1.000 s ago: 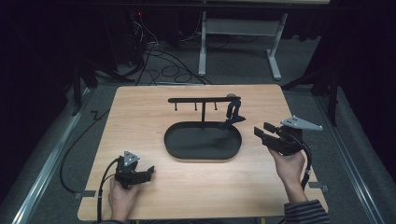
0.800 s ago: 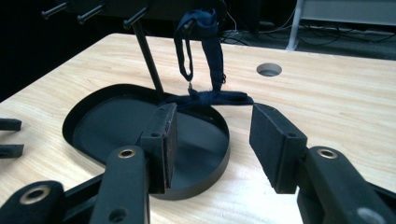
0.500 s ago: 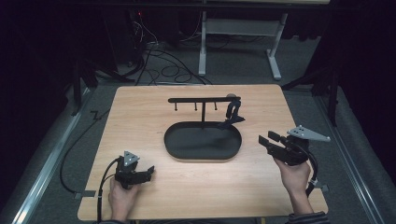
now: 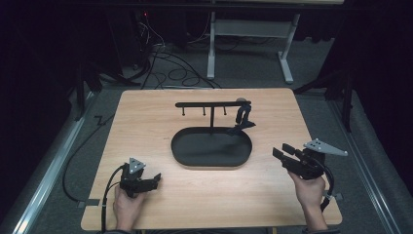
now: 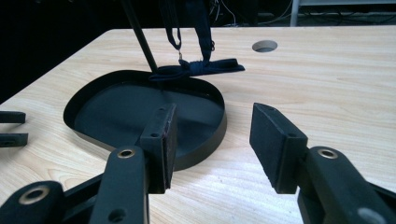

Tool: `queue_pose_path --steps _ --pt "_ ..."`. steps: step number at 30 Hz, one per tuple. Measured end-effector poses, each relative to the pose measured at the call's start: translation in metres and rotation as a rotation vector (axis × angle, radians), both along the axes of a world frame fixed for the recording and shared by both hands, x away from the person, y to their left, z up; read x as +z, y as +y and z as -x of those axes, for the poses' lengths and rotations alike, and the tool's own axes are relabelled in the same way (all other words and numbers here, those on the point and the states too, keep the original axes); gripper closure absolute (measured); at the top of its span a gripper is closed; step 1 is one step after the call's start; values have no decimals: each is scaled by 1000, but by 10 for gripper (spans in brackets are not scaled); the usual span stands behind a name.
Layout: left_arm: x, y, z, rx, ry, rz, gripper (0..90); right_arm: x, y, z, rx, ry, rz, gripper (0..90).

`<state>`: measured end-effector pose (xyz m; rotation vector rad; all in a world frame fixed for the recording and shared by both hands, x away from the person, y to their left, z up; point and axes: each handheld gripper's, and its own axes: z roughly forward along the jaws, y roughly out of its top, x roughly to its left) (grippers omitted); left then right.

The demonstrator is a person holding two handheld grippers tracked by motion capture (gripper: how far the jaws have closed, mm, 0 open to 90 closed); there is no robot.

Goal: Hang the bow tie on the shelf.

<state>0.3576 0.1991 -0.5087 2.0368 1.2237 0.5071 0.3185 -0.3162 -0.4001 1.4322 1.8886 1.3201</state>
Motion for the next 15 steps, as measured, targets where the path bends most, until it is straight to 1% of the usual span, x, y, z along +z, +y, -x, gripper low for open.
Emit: queue_pose_path --steps 5,12,15 --pt "0 0 0 0 0 0 170 -6 -2 1 -13 14 -11 532" --pt "0 0 0 0 0 0 170 -16 -6 2 -28 25 -5 532" --pt "0 0 0 0 0 0 170 -20 -7 2 -31 37 0 535"
